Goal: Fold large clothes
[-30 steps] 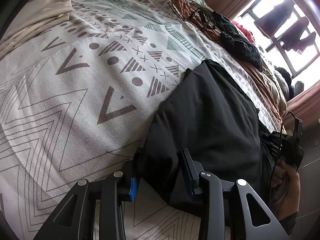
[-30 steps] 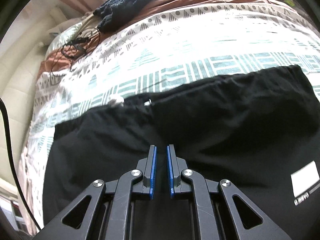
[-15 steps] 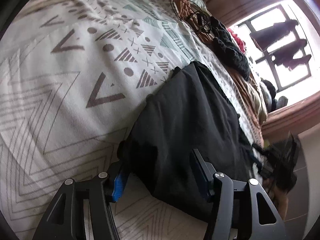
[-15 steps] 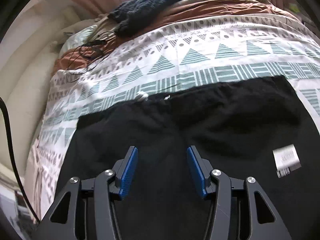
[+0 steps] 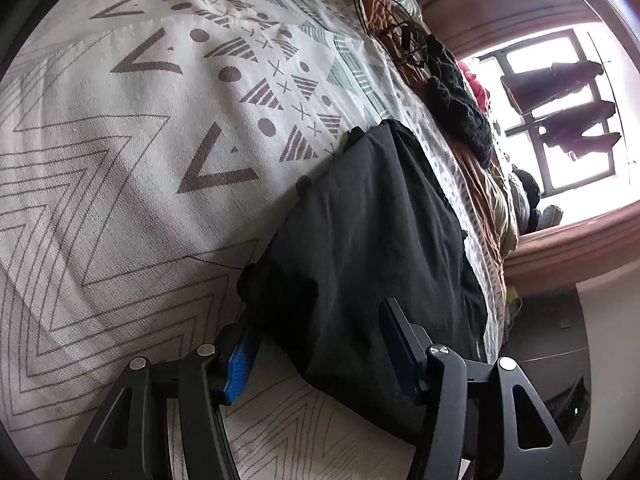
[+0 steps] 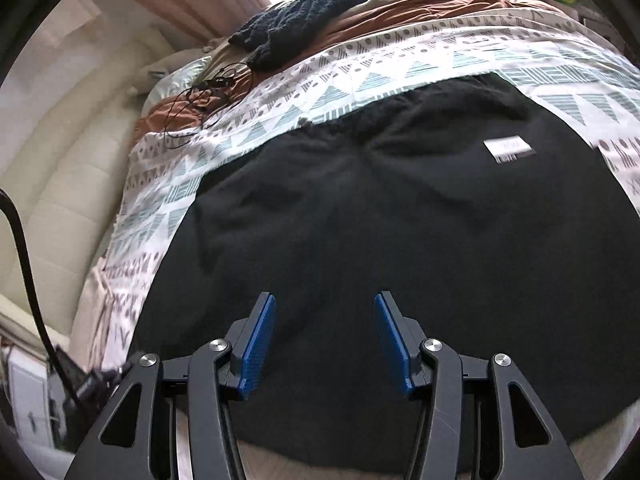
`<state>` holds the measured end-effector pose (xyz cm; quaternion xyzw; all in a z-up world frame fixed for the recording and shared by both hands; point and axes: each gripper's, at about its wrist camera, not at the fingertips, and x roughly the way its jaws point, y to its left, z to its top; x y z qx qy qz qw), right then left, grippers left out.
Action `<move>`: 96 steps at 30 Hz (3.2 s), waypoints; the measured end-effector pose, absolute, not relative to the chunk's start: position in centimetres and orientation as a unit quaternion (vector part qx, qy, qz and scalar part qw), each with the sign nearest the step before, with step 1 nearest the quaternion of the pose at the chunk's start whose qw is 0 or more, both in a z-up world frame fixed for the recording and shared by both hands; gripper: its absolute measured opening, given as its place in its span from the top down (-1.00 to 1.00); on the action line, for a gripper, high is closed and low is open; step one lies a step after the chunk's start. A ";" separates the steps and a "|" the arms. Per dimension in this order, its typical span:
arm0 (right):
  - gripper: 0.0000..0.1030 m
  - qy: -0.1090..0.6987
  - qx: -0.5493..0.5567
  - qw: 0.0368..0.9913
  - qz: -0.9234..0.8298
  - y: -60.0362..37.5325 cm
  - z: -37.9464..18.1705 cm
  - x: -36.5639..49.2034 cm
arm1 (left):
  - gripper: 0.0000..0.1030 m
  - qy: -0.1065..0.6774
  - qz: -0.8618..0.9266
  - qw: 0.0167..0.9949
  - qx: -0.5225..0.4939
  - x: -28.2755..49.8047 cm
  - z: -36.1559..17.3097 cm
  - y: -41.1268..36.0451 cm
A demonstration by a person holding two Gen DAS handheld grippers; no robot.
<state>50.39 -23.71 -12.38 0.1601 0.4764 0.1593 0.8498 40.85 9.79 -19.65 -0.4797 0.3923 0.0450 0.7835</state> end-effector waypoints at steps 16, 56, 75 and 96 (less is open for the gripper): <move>0.21 0.496 0.071 0.857 0.124 -21.3 -15.1 45.0 | 0.11 0.405 0.064 0.798 -0.442 42.9 -19.6 9.8; 0.65 0.449 0.229 0.852 0.142 -30.1 -14.1 44.6 | 0.78 0.344 -0.041 0.896 -0.279 46.8 -0.8 -3.3; 0.54 0.384 0.320 0.864 0.057 -44.8 -12.9 40.5 | 0.78 0.373 -0.112 0.899 -0.202 48.6 0.2 -17.7; 0.11 0.370 0.362 0.855 0.040 -46.9 -12.8 41.4 | -0.35 0.457 -0.205 0.829 -0.248 50.5 -5.1 -21.5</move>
